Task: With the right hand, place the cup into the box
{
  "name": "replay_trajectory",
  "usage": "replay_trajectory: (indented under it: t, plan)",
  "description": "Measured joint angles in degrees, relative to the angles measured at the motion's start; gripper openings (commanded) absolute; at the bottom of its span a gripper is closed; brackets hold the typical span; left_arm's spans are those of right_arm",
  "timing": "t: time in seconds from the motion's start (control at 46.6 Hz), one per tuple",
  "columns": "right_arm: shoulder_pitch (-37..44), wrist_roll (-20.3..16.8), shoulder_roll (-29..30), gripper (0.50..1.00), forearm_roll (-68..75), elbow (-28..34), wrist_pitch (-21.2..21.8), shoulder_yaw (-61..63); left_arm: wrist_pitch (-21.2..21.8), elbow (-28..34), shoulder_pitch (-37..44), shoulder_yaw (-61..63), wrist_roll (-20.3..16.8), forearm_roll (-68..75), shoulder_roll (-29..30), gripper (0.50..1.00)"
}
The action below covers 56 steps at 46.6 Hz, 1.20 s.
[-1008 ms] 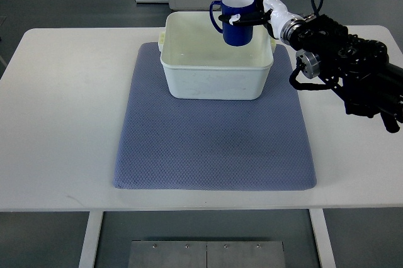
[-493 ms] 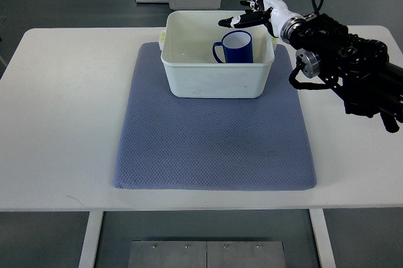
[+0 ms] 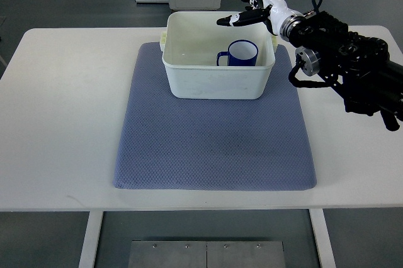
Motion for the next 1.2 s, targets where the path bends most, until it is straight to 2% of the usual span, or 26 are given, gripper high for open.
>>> replay_trajectory:
  t: [0.622,0.772,0.901,1.072,1.201]
  plan:
    - [-1.37,-0.52,-1.09,1.0,0.0,0.08,0.03,5.42,0.0,0.0,-0.04,0.0,0.0,0.0,0.0,1.0]
    - [-2.54,-0.08,-5.18,1.0,0.07,0.2,0.47,6.67,0.0,0.0,-0.07,0.0,0.0,0.0,0.0,1.0]
    - [-3.77,-0.7,-7.99,1.0,0.26,0.19,2.41,13.08,0.0,0.01,0.01,0.0,0.01,-0.01,0.0,1.0]
    - [-8.53,-4.0,-12.88,1.0,0.29,0.14,5.65,25.02,0.0,0.0,0.03,0.01,0.02,-0.01,-0.01,1.0]
    - [-11.3,-4.48,-15.15,1.0,0.28,0.12,6.85,28.15,0.0,0.0,0.04,0.01,0.02,-0.01,0.01,1.0]
